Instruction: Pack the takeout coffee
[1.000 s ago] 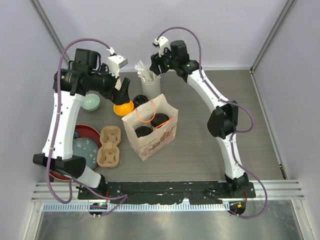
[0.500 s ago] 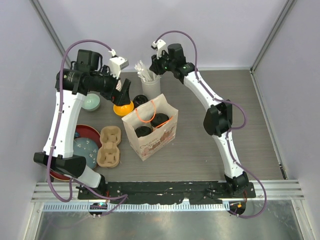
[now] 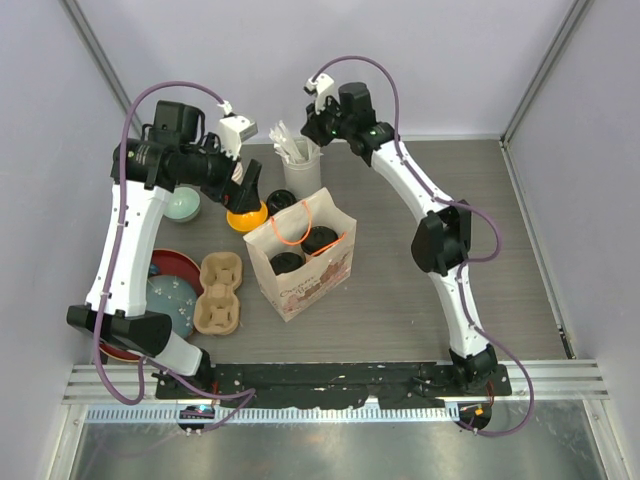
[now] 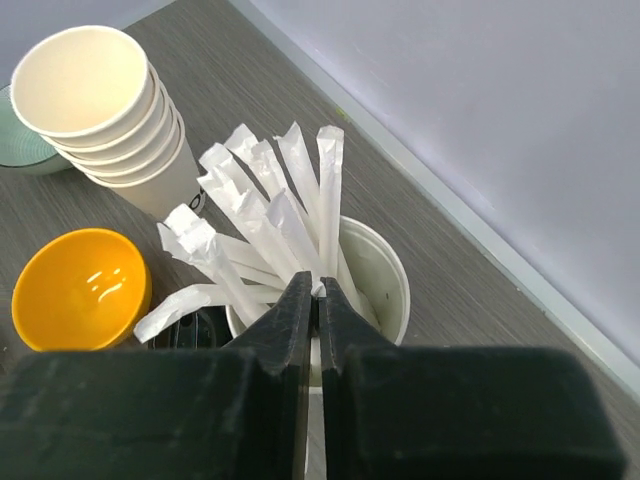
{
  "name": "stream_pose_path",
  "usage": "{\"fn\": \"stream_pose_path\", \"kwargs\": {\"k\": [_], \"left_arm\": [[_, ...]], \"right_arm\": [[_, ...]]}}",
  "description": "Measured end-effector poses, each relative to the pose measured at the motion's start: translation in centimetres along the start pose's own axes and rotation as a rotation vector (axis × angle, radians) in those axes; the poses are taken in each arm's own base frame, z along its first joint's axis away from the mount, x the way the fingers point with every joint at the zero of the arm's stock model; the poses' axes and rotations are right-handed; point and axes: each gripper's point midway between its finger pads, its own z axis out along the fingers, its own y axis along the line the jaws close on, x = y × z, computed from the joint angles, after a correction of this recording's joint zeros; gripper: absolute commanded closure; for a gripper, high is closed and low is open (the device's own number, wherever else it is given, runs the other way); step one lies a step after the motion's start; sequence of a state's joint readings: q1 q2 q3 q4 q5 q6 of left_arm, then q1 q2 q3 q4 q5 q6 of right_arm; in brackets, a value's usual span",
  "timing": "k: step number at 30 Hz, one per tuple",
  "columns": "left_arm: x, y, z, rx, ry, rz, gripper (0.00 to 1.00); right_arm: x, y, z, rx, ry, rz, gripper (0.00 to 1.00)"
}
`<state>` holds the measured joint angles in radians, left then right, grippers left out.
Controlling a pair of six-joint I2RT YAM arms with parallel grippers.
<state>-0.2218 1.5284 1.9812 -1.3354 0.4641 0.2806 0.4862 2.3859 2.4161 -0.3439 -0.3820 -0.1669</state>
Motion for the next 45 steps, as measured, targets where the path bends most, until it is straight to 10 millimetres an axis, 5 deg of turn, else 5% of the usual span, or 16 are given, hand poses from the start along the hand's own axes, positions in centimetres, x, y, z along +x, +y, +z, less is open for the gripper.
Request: {"fn": "stream_pose_path", "kwargs": {"k": [12, 22, 26, 35, 40, 45], "left_arm": [[0.2, 0.1, 0.2, 0.003, 0.006, 0.008, 0.03], [0.6, -0.1, 0.1, 0.002, 0.007, 0.008, 0.03], [0.7, 0.2, 0.3, -0.006, 0.011, 0.007, 0.03], [1.0, 0.3, 0.3, -0.018, 0.015, 0.006, 0.03], [1.0, 0.3, -0.1, -0.027, 0.008, 0.011, 0.03], [1.0, 0.3, -0.1, -0.028, 0.006, 0.012, 0.03]], "right_arm": [[-9.1, 0.8, -5.2, 0.023, -0.166, -0.085, 0.99], [-14.5, 1.6, -9.8, 0.052, -0.277, -0.122, 0.99], [-18.5, 2.8, -13.8, 0.062, -0.366, -0.120, 0.99], [-26.2, 8.0, -27.0, 0.030, -0.588, -0.075, 0.99], [-25.6, 10.9, -30.4, -0.057, -0.558, -0.004, 0.99], [-19.3, 12.7, -29.1, -0.138, -0.402, 0.112, 0.99]]}}
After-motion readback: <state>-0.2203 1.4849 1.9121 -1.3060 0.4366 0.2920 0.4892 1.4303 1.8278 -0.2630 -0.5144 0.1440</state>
